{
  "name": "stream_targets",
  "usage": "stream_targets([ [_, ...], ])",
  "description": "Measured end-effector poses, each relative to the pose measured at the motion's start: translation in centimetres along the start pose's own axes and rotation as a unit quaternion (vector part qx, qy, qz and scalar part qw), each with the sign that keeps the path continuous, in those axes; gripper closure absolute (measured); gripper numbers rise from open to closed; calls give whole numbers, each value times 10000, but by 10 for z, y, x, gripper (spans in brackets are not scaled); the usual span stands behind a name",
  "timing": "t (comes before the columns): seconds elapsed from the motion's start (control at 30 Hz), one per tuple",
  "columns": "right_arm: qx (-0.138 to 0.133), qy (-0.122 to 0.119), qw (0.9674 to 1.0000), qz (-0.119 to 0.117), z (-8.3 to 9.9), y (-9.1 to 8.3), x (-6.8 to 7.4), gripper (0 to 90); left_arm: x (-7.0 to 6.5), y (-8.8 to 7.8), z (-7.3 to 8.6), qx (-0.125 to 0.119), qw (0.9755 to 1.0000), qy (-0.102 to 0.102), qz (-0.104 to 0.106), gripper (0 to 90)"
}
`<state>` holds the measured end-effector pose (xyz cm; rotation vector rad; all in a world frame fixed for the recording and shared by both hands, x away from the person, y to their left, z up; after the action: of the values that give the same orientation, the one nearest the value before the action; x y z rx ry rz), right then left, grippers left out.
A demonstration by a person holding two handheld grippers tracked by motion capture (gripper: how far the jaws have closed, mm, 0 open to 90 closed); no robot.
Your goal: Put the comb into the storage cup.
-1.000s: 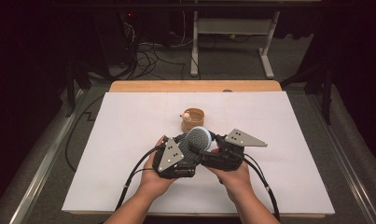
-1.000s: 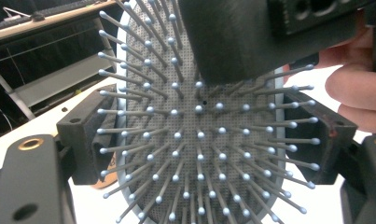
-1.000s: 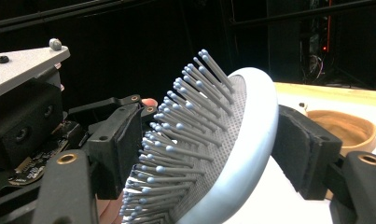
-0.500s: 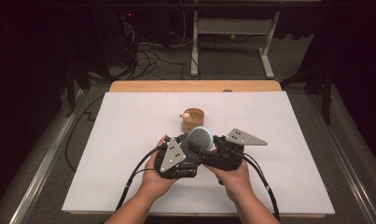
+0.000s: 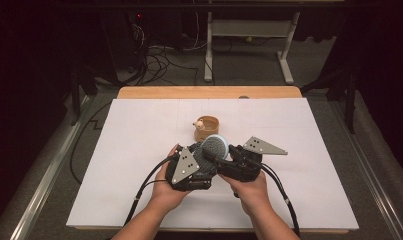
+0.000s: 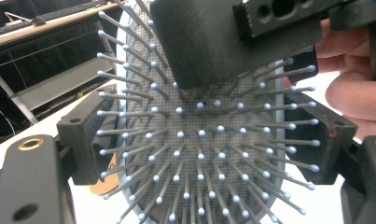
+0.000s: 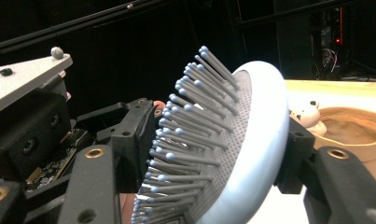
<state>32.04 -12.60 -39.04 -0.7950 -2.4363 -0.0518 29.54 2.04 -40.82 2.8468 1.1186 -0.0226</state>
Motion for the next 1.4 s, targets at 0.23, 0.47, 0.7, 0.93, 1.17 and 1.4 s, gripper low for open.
stream_targets([
  [0.23, -24, 70, 10000, -16, -1, -1, 1, 463, -1, -1, -1, 9, 10000, 72, -19, 208],
  [0.47, -41, 89, 9999, 35, -2, -1, 1, 506, 0, 0, 0, 19, 10000, 90, -37, 207],
  [0.7, -40, 118, 9999, 84, -3, -2, 4, 539, -2, 0, -1, -20, 9999, 105, -35, 207],
  [0.93, -48, 192, 9998, 80, -4, -2, 3, 561, -1, 0, -1, -20, 9999, 133, -35, 207],
  [1.17, -58, 220, 9997, 108, -4, -1, 4, 573, 0, 0, -1, -8, 9999, 122, -67, 206],
  [1.4, -68, 213, 9996, 155, -5, 0, 6, 579, 0, 0, -2, -11, 10000, 70, -66, 205],
])
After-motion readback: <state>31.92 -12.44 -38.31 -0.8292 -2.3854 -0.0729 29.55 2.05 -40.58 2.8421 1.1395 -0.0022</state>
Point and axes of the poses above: each handheld gripper's, and its own axes: y roughly forward along the jaws, z roughly out of its underside, x roughly to its left, the point moved 1 cm from there along y, roughly forward along the jaws, and after that the axes turned 13 degrees about y, right-handed, at the moved point
